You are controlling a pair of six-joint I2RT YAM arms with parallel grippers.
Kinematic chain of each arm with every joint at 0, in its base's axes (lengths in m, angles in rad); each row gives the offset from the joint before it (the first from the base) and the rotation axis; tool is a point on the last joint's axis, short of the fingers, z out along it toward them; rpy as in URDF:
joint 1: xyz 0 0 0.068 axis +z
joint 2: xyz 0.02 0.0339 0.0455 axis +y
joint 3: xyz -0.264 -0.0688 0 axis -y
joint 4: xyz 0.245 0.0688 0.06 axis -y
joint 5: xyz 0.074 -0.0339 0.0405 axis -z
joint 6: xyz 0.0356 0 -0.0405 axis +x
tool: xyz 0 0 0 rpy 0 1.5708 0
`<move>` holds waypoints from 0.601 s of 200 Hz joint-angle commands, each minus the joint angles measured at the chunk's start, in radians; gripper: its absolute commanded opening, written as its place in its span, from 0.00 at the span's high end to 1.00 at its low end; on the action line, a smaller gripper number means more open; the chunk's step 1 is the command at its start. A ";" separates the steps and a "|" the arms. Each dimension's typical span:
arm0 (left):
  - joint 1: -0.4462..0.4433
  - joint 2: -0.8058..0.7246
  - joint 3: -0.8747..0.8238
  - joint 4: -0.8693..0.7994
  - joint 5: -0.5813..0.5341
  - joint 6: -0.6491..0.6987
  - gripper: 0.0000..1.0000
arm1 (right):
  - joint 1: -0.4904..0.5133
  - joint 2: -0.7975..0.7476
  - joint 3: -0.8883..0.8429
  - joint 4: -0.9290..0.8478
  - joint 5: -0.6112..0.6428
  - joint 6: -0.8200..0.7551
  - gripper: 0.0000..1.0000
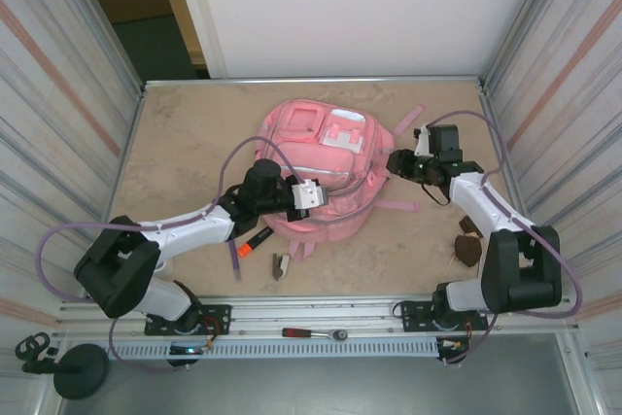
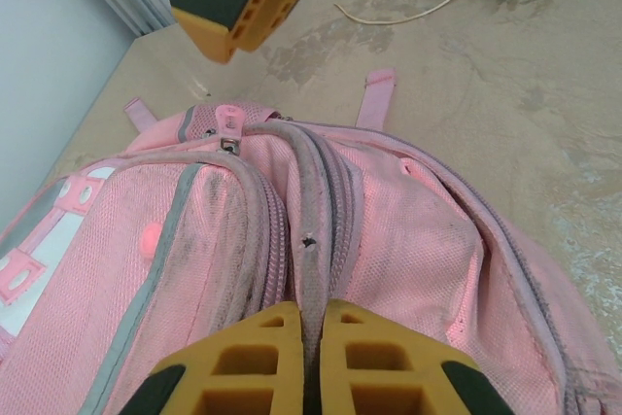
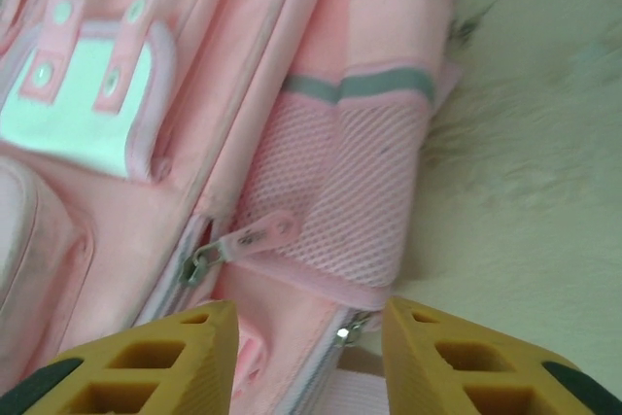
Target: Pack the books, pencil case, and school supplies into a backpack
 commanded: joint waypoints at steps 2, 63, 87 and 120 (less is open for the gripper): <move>0.004 -0.034 0.010 0.077 0.051 -0.027 1.00 | 0.010 0.062 0.046 -0.016 -0.145 -0.089 0.57; 0.004 -0.043 0.016 0.058 0.053 -0.026 1.00 | -0.003 0.181 0.139 -0.074 -0.204 -0.238 0.56; 0.004 -0.040 0.015 0.058 0.053 -0.027 1.00 | 0.018 0.188 0.141 -0.088 -0.162 -0.282 0.56; 0.004 -0.044 0.008 0.059 0.050 -0.024 1.00 | 0.029 0.219 0.153 -0.065 -0.202 -0.268 0.55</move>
